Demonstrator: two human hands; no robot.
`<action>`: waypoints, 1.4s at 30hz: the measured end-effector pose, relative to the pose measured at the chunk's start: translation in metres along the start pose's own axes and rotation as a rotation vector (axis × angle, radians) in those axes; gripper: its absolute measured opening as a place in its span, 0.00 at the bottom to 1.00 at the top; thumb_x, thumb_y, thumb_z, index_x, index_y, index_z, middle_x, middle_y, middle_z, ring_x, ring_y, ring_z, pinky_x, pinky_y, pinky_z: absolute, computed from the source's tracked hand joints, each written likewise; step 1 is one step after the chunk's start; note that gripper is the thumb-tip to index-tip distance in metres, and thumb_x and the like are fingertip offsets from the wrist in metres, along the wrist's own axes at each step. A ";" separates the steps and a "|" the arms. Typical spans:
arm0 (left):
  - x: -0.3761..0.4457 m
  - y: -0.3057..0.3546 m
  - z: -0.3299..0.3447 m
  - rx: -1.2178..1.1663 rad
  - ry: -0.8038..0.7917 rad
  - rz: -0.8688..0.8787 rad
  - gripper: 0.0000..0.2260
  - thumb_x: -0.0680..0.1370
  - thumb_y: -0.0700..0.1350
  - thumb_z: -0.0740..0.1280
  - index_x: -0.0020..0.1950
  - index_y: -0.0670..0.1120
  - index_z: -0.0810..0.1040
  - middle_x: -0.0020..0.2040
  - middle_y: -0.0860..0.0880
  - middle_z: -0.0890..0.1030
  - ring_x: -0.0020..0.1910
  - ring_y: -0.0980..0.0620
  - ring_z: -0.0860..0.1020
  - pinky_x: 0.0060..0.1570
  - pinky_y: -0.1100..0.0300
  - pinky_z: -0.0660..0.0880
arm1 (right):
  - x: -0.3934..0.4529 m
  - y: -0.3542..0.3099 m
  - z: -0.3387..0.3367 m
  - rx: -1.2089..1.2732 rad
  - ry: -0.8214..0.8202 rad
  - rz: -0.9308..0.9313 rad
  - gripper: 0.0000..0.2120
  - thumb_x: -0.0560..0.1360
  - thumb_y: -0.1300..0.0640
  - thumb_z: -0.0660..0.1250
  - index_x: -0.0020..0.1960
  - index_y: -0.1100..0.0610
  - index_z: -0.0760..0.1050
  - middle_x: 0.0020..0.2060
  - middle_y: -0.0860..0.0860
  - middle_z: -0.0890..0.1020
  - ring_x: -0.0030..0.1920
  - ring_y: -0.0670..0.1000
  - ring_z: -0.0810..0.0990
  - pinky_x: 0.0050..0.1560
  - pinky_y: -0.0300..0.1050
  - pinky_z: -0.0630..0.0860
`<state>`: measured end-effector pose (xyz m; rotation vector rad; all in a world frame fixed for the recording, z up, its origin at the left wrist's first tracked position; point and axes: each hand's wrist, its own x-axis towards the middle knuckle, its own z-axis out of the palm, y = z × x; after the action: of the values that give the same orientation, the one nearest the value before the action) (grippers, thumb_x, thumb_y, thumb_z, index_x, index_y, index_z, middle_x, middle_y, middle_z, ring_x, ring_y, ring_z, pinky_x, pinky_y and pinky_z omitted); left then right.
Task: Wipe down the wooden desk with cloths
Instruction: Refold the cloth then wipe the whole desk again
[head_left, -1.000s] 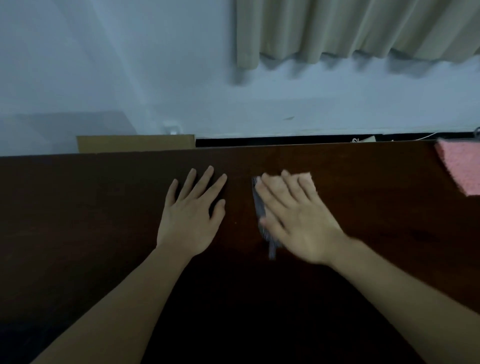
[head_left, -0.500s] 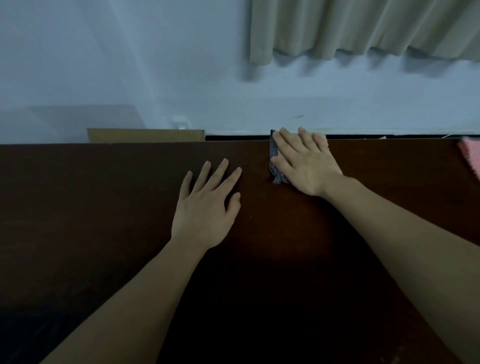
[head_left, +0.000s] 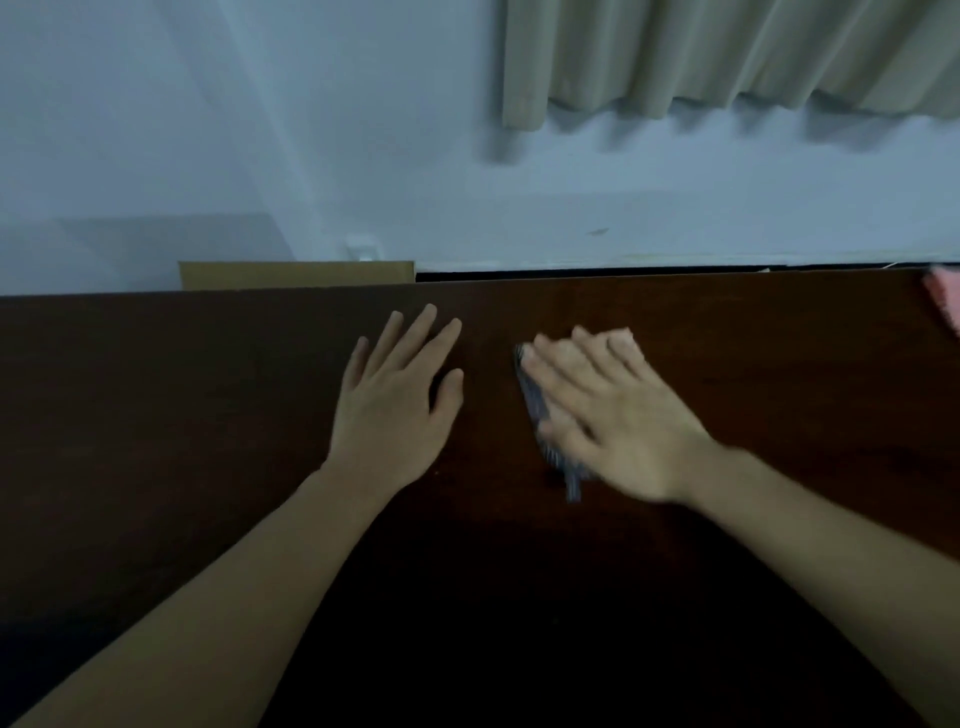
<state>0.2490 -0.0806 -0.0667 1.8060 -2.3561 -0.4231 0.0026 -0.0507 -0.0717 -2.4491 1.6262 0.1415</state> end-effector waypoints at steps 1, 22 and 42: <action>0.000 -0.009 -0.005 0.028 0.010 -0.006 0.25 0.84 0.58 0.49 0.82 0.60 0.51 0.83 0.58 0.46 0.81 0.54 0.42 0.79 0.51 0.40 | 0.018 0.010 -0.003 -0.010 0.025 0.049 0.34 0.75 0.31 0.29 0.79 0.40 0.30 0.80 0.41 0.35 0.80 0.52 0.34 0.78 0.54 0.31; -0.016 -0.072 -0.008 0.129 -0.053 -0.054 0.26 0.84 0.61 0.45 0.82 0.62 0.45 0.83 0.57 0.42 0.81 0.52 0.40 0.79 0.47 0.39 | -0.013 -0.071 0.011 0.036 -0.014 -0.139 0.34 0.79 0.30 0.34 0.82 0.42 0.38 0.81 0.42 0.41 0.81 0.51 0.34 0.78 0.54 0.32; -0.017 -0.071 -0.008 0.123 -0.046 -0.061 0.25 0.85 0.60 0.46 0.82 0.62 0.46 0.83 0.56 0.43 0.82 0.51 0.40 0.80 0.47 0.39 | -0.013 -0.079 0.008 0.011 -0.043 -0.087 0.32 0.80 0.32 0.34 0.80 0.40 0.33 0.80 0.41 0.35 0.80 0.49 0.31 0.77 0.53 0.29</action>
<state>0.3209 -0.0817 -0.0797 1.9455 -2.4120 -0.3378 0.0703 -0.0077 -0.0688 -2.4853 1.4967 0.1700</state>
